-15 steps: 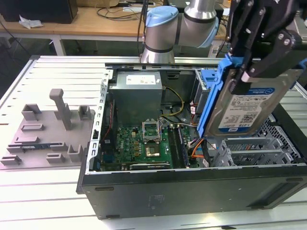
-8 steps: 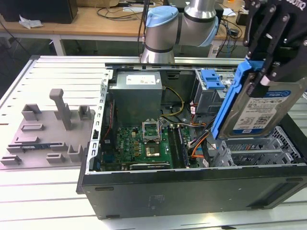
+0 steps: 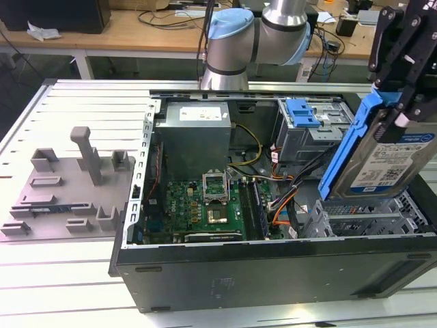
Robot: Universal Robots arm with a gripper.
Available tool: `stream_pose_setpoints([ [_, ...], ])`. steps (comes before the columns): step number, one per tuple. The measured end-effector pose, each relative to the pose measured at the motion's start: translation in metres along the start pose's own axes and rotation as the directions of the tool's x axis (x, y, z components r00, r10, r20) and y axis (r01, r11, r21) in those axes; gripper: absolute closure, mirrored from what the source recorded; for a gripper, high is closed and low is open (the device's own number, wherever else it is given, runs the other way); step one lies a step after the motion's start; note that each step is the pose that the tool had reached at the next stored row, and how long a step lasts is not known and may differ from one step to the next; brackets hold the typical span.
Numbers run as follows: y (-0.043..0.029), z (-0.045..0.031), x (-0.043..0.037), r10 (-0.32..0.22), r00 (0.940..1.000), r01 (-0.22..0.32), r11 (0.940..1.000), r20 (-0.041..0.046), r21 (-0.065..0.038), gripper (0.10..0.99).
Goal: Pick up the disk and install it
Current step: 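Insert the disk into the insertion slot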
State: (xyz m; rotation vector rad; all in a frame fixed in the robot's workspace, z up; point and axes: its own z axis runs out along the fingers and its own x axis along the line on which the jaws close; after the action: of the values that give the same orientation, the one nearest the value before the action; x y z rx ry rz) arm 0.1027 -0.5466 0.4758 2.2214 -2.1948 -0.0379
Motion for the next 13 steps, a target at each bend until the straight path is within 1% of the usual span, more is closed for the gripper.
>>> stream_pose_setpoints([
  [1,-0.0045,0.0008,0.0,0.0,1.0,0.0,1.0,0.0,0.0,0.722],
  [3,-0.009,0.0022,-0.0001,0.0,1.0,0.0,1.0,-0.0004,0.0,0.722],
  [8,-0.0091,0.0028,-0.0001,0.0,1.0,0.0,1.0,-0.0006,-0.001,0.722],
  [13,-0.0093,0.0068,-0.0043,0.0,1.0,0.0,1.0,-0.0005,-0.001,0.722],
])
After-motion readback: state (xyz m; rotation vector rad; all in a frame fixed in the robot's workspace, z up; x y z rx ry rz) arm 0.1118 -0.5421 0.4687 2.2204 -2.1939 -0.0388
